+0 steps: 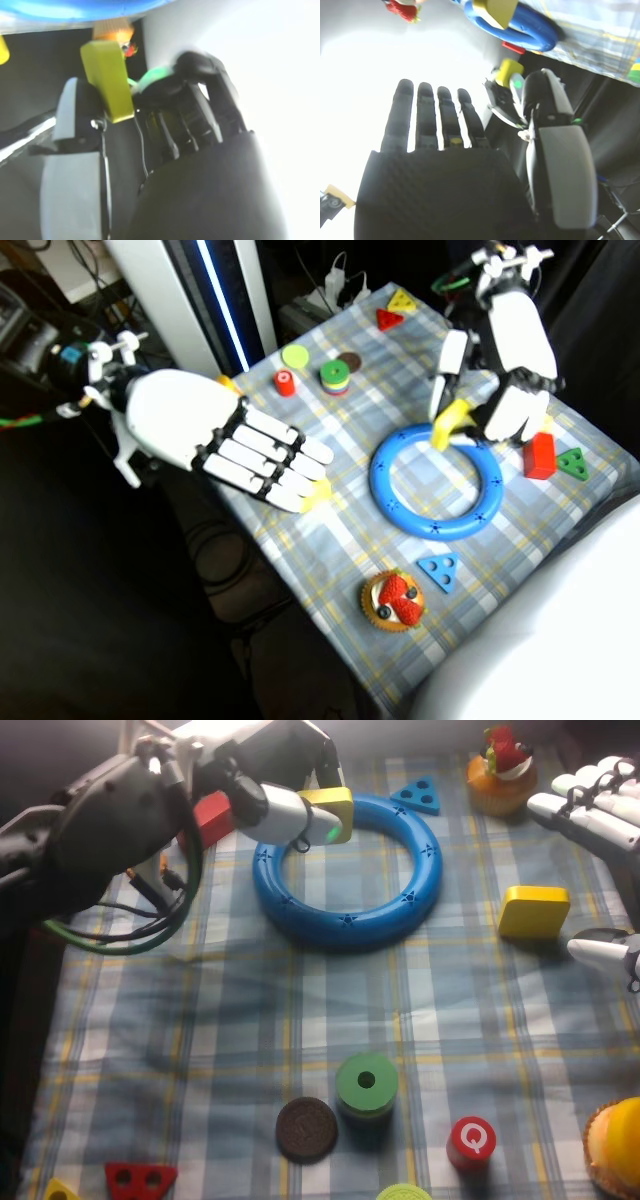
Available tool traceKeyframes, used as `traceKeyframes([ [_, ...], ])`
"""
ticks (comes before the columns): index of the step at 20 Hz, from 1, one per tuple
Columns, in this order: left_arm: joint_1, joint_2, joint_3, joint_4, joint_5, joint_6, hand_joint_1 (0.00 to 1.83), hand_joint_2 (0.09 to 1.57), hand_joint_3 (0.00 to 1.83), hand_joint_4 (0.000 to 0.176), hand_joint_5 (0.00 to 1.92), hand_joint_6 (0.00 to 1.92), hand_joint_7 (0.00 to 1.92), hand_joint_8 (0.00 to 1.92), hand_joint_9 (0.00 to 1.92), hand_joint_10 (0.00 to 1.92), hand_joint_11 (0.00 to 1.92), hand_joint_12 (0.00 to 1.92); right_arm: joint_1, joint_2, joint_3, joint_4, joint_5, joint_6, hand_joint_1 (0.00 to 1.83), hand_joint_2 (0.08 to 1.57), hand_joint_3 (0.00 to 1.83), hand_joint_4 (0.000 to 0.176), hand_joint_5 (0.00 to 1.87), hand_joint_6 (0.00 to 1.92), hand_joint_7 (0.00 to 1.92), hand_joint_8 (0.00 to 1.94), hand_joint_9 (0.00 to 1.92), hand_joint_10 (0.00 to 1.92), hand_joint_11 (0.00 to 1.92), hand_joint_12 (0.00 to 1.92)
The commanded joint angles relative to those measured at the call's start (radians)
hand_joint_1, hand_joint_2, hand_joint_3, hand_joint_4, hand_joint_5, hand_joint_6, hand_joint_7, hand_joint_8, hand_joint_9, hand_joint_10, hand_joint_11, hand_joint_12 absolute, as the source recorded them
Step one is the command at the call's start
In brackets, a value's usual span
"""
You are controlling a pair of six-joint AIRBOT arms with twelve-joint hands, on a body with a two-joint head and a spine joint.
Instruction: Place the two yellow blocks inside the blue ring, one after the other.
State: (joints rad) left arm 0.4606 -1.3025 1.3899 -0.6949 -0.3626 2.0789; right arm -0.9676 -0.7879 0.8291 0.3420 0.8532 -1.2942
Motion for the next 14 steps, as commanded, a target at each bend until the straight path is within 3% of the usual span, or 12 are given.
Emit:
traceKeyframes([
  [1,-0.009,-0.016,0.023,-0.012,-0.044,-0.001,1.1,1.15,0.0,0.0,0.91,1.1,0.81,1.83,0.79,1.92,0.5,1.92,0.007,-0.005,0.002,-0.011,0.121,0.003,0.53,1.26,0.0,0.0,0.0,0.0,0.0,0.0,0.0,0.0,0.0,0.38],
  [3,0.0,-0.047,0.059,-0.077,-0.02,0.04,1.07,1.18,0.0,0.0,0.86,1.18,0.79,1.78,0.71,1.92,0.4,1.92,0.004,-0.01,0.002,-0.011,0.122,0.003,0.56,1.26,0.0,0.003,0.0,0.0,0.0,0.0,0.0,0.0,0.0,0.28],
  [4,0.001,-0.057,0.067,-0.107,-0.015,0.076,1.17,1.22,0.01,0.0,0.75,1.17,0.81,1.58,0.64,1.75,0.3,1.92,0.003,-0.01,0.002,-0.011,0.122,0.005,0.56,1.27,0.0,0.0,0.0,0.0,0.0,0.0,0.0,0.0,0.0,0.31],
  [5,0.001,-0.061,0.067,-0.126,-0.014,0.108,1.15,1.29,0.01,0.0,0.57,1.38,0.75,1.59,0.54,1.71,0.3,1.92,0.003,-0.01,0.002,-0.011,0.122,0.006,0.56,1.27,0.0,0.0,0.0,0.0,0.0,0.0,0.0,0.0,0.0,0.32],
  [6,0.003,-0.061,0.064,-0.128,-0.015,0.114,0.89,1.23,0.0,0.002,0.31,0.93,0.42,1.04,0.29,1.4,0.08,1.92,0.003,-0.01,0.002,-0.011,0.122,0.007,0.55,1.28,0.0,0.0,0.0,0.0,0.0,0.0,0.0,0.0,0.0,0.32],
  [7,0.003,-0.059,0.058,-0.125,-0.021,0.114,0.82,1.21,0.0,0.035,0.26,0.65,0.35,0.68,0.17,1.19,0.02,1.9,0.003,-0.01,0.002,-0.011,0.122,0.007,0.56,1.28,0.0,0.0,0.0,0.0,0.0,0.0,0.0,0.0,0.0,0.33],
  [8,0.003,-0.052,0.046,-0.117,-0.03,0.114,0.76,1.2,0.0,0.064,0.23,0.24,0.29,0.19,0.04,0.87,0.0,1.61,0.003,-0.01,0.002,-0.011,0.122,0.008,0.54,1.28,0.0,0.0,0.0,0.0,0.0,0.0,0.0,0.0,0.0,0.21],
  [9,0.001,-0.04,0.027,-0.105,-0.046,0.114,0.73,1.2,0.0,0.075,0.19,0.14,0.24,0.09,0.03,0.68,0.0,1.32,0.003,-0.01,0.003,-0.012,0.122,0.008,0.55,1.27,0.0,0.0,0.0,0.0,0.0,0.0,0.0,0.0,0.0,0.06],
  [10,0.0,-0.029,0.011,-0.088,-0.061,0.108,0.73,1.2,0.0,0.075,0.19,0.14,0.24,0.09,0.03,0.68,0.0,1.32,0.003,-0.01,0.004,-0.012,0.122,0.01,0.55,1.27,0.0,0.0,0.0,0.0,0.0,0.0,0.0,0.0,0.0,0.06],
  [11,0.0,-0.016,-0.011,-0.053,-0.081,0.081,0.7,1.19,0.0,0.094,0.17,0.08,0.21,0.04,0.01,0.65,0.0,1.24,0.003,-0.01,0.005,-0.012,0.122,0.012,0.56,1.27,0.0,0.006,0.0,0.0,0.0,0.0,0.0,0.0,0.0,0.03],
  [13,0.008,0.033,-0.07,0.05,-0.147,-0.028,0.61,1.22,0.01,0.093,0.16,0.03,0.19,0.01,0.01,0.58,0.0,1.11,0.003,-0.01,0.012,-0.012,0.121,0.022,0.58,1.26,0.0,0.006,0.0,0.0,0.0,0.0,0.0,0.0,0.0,0.1],
  [14,0.014,0.057,-0.102,0.092,-0.183,-0.065,0.51,1.32,0.01,0.062,0.19,0.01,0.22,0.01,0.04,0.48,0.0,0.91,0.003,-0.011,0.016,-0.012,0.119,0.024,0.53,1.28,0.0,0.0,0.0,0.0,0.0,0.0,0.0,0.0,0.0,0.32],
])
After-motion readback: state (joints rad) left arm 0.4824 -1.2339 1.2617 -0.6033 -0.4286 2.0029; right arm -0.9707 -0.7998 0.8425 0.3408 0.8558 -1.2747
